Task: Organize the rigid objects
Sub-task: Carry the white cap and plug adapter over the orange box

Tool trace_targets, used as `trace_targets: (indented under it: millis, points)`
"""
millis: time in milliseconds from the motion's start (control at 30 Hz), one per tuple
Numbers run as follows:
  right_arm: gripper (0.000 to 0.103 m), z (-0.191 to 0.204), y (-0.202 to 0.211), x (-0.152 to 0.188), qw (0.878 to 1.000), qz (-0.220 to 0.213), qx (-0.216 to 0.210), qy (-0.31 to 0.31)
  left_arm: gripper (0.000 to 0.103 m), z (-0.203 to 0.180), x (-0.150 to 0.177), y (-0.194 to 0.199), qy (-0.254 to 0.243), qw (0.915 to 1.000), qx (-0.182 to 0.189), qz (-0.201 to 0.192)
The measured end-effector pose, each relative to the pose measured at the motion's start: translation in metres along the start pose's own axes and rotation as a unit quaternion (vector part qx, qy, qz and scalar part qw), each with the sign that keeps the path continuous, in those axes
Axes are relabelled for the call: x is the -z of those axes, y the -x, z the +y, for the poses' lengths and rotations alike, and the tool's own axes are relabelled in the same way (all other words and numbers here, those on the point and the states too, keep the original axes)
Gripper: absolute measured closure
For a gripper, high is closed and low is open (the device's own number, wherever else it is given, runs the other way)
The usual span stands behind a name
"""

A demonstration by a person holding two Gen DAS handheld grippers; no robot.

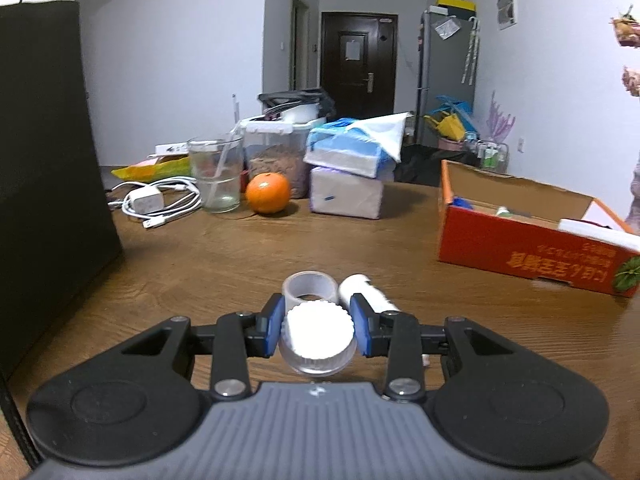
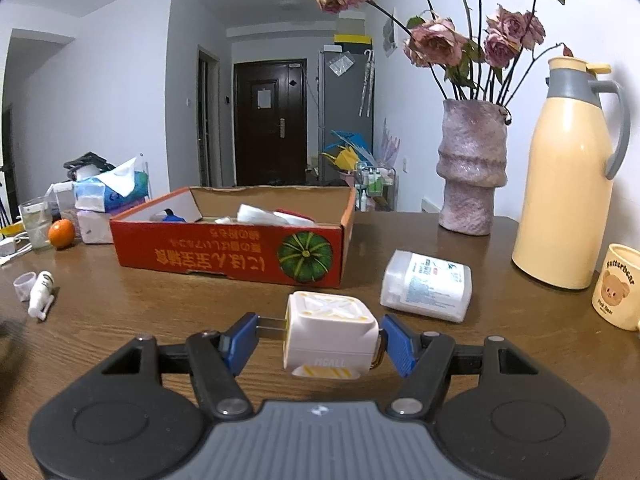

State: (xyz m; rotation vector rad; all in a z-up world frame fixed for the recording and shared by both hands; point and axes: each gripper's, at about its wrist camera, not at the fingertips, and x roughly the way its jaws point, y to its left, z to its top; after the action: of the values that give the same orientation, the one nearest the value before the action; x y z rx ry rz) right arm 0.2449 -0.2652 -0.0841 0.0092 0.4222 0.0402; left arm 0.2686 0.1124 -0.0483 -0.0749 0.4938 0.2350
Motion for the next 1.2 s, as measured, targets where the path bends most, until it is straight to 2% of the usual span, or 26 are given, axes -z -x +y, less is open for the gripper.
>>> trace_targets:
  millis: [667,1200]
  points:
    - [0.036,0.022,0.002,-0.035,0.999,-0.043,-0.031,0.0,0.066,-0.078,-0.019,0.022,-0.026,0.997,0.068,-0.026]
    - [0.037,0.039,-0.018,-0.062,0.996,-0.071,-0.055,-0.019,0.066,-0.122,-0.035,0.003,-0.015,0.9958,0.086,-0.028]
